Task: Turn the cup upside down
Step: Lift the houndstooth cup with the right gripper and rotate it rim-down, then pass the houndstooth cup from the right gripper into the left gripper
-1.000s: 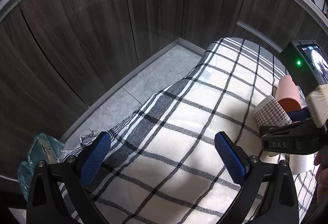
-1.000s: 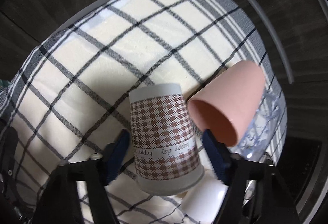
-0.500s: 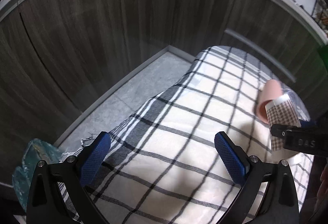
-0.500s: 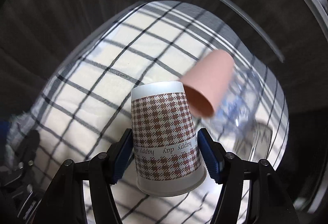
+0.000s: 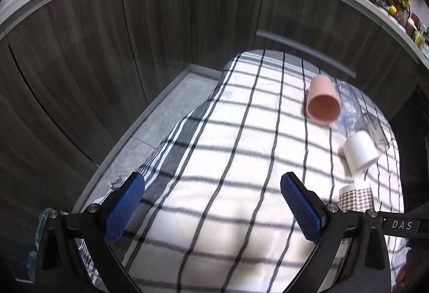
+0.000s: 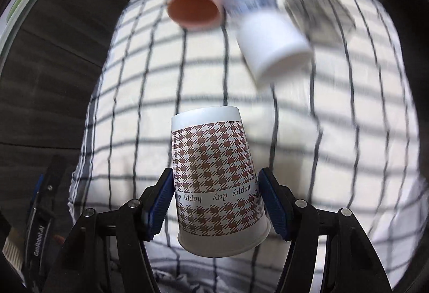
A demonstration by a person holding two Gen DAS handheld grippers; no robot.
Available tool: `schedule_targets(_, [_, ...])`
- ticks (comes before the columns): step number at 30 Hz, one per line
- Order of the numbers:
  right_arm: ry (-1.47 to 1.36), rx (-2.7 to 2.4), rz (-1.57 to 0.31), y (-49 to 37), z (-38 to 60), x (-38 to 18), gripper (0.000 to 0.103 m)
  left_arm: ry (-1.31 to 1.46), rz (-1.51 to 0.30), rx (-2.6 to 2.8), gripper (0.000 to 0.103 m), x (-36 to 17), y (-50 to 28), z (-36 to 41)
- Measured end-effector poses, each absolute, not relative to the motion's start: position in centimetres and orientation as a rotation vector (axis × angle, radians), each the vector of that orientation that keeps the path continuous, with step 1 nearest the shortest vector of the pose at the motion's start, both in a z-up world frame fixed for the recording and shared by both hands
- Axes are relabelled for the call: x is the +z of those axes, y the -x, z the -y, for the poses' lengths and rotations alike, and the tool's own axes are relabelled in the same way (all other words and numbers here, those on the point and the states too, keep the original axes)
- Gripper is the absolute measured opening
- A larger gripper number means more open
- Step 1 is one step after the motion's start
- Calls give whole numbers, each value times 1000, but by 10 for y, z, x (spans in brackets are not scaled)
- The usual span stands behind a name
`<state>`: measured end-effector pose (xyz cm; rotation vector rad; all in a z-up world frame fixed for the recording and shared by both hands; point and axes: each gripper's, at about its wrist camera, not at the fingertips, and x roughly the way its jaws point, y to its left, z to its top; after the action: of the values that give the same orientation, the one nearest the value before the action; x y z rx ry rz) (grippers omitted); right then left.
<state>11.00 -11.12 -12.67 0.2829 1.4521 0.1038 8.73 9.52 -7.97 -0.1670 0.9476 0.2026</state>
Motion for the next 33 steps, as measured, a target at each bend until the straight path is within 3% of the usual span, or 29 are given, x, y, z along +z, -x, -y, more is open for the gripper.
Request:
schedule_targets(10, [-496,49,-1480,-87,119,-161,66,146,-946,212,103,-78,-73,-99])
schedule_targets(13, [-498,45,-1490,-86,120,-161,83,135,-949,210,103,-76,-72,-97])
schedule_targets(18, [-500,51,-1443,-82,127,-148,84,125,-946,170,103,-67,-71,-85])
schedule_targets(24, [-373,-14,-1229,-65,153,-98,84,94,-1002,60,103,-62,-81,-41])
schedule_targets(33, [-192,-146,-898,-30,201,-41,87,59,-1230,-124,103,-90,-112,44])
